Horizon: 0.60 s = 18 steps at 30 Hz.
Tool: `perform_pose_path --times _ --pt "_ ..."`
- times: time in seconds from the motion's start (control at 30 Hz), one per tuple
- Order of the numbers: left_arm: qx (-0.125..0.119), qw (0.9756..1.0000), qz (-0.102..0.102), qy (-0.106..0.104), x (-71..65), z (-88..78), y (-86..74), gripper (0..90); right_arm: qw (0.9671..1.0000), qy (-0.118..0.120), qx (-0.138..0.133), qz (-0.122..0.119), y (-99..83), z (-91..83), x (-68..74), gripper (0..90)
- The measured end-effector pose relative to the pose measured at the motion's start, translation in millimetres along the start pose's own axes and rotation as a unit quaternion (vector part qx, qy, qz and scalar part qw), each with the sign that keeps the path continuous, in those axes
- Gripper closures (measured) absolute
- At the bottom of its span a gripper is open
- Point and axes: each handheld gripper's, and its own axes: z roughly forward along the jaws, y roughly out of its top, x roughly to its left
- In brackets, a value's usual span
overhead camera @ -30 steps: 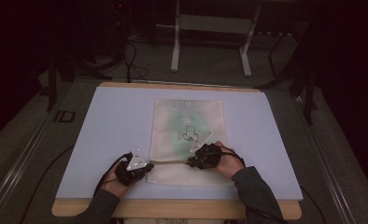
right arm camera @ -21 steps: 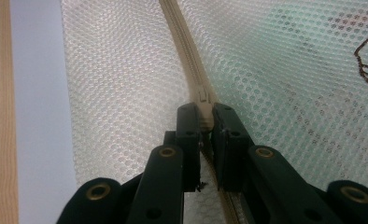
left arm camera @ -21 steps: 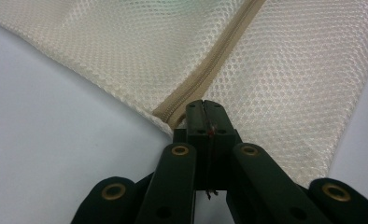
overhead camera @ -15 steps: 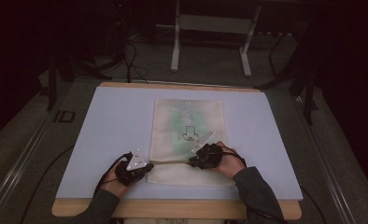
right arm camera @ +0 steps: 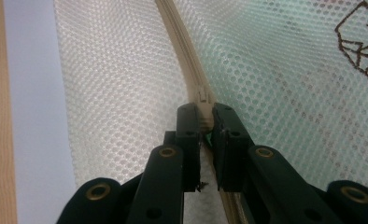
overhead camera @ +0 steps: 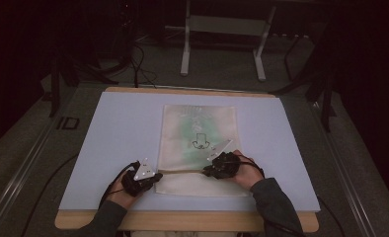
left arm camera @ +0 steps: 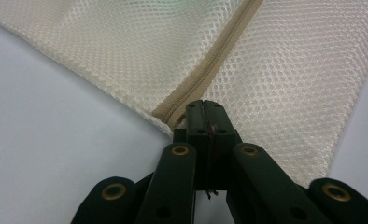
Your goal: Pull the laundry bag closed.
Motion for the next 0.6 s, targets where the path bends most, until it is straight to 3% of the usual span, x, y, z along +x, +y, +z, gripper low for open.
perform_pose_path --times 0.6 --pt "0.000 1.0000 0.000 0.000 0.1 0.0 0.0 89.5 1.0000 -0.004 -0.003 0.008 -7.6 -7.0 -3.0 82.0"
